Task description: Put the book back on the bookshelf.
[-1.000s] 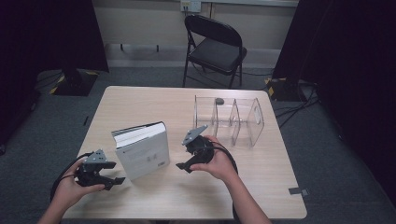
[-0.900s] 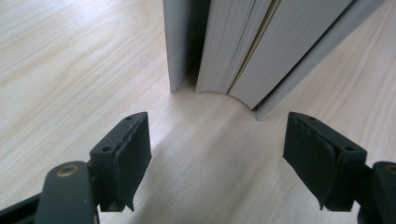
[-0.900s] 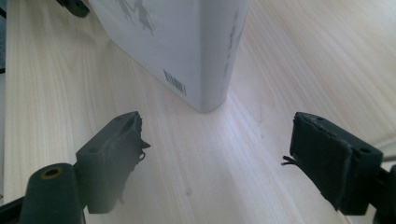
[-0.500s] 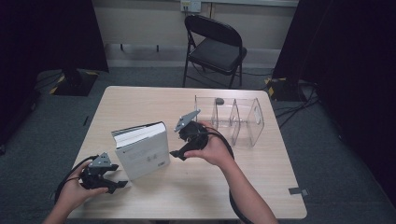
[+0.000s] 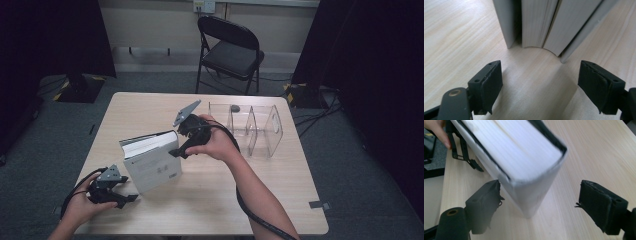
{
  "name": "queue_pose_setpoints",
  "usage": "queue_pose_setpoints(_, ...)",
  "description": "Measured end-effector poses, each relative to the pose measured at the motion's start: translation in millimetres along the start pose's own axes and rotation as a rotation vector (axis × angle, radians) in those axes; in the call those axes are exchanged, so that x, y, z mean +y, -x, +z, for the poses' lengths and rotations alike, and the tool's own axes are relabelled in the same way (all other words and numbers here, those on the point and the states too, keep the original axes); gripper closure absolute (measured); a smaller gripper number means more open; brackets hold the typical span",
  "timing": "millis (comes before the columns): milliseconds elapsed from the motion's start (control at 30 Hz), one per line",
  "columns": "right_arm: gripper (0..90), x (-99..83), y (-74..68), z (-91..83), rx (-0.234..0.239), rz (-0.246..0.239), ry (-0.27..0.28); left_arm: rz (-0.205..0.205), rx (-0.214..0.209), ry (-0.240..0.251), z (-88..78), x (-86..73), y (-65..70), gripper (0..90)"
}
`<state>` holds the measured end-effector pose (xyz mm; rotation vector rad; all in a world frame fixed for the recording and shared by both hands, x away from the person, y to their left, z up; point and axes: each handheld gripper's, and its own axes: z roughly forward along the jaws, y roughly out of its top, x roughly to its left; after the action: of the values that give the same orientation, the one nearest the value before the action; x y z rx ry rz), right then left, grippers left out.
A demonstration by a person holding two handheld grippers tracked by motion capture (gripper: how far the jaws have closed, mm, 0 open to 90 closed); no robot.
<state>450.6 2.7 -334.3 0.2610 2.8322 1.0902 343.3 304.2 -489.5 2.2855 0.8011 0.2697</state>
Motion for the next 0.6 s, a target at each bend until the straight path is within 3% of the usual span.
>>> queue_pose_setpoints(200,17.9,12.3,-1.2,6.0,0.050,-0.049,-0.014,0.001,-0.003,0.000,1.5,-1.0,-0.7,18.7)
queue_pose_setpoints(367,27.1,22.4,-5.5,11.1,0.104,-0.111,-0.027,0.015,-0.006,0.002,1.7,-1.5,-1.1,18.4)
queue_pose_setpoints(500,29.2,25.6,-7.0,11.5,0.096,-0.128,-0.062,0.026,-0.002,0.010,2.4,-2.4,-1.5,17.9)
queue_pose_setpoints(600,36.0,27.3,-8.6,8.7,0.099,-0.147,-0.091,0.036,-0.001,0.010,2.5,-2.7,-1.7,17.7)
